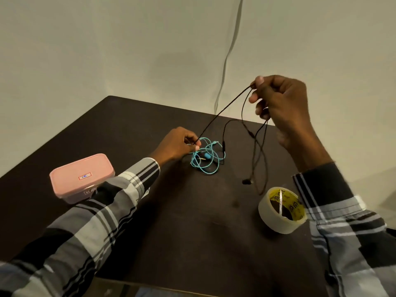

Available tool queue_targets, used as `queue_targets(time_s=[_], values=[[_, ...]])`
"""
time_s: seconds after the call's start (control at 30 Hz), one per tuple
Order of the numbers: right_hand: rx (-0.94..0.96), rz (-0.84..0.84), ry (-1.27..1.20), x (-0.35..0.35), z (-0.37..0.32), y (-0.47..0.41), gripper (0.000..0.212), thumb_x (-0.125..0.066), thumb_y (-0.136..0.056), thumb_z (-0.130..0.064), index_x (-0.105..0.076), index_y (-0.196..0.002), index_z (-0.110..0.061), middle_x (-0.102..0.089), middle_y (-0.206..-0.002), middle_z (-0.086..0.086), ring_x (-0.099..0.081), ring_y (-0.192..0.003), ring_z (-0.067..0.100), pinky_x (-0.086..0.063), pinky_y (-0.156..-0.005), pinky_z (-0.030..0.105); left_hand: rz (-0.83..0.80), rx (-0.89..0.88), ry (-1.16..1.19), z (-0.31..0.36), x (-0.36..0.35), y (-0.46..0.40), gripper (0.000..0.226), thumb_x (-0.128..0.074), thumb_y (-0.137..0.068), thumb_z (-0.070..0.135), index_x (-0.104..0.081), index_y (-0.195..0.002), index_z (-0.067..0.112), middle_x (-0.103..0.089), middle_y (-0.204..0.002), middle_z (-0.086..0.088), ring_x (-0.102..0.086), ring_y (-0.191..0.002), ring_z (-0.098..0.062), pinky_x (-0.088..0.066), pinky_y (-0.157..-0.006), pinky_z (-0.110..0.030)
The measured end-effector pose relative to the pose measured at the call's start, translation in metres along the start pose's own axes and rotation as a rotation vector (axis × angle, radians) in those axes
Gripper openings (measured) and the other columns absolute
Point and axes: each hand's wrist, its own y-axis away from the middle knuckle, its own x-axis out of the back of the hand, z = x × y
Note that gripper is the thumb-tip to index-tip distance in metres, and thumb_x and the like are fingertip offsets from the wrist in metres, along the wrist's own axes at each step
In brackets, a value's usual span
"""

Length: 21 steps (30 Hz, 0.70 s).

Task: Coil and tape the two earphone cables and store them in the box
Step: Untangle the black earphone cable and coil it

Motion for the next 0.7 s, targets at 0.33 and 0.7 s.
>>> queue_targets(time_s=[0.33, 0.7], values=[[0.100, 0.122, -0.036, 0.025, -0.015, -0.020, 0.024, -0.059, -0.099, -0.032, -0.068, -0.085, -0.016, -0.064, -0.065, -0.006, -0.041, -0.044, 0.010, -0.030, -0.047, 0.021, 0.165, 0.026, -0.088, -0.020, -0.031, -0.020, 0.019, -0.072, -0.086, 0.030, -0.072, -0.101, 0.018, -0.068, -0.107, 0.003, -0.061, -0.098, -0.013, -0.044, -0.081, -0.026], [0.101, 0.275, -0.076, 0.027, -0.001, -0.038, 0.025, -0.057, -0.100, -0.031, -0.069, -0.085, -0.015, -0.063, -0.064, -0.005, -0.036, -0.044, 0.012, -0.029, -0.046, 0.024, 0.192, 0.131, -0.137, -0.033, -0.018, -0.051, 0.030, -0.043, -0.102, 0.031, -0.064, -0.087, 0.017, -0.065, -0.108, -0.007, -0.046, -0.129, -0.040, -0.025, -0.111, -0.065]])
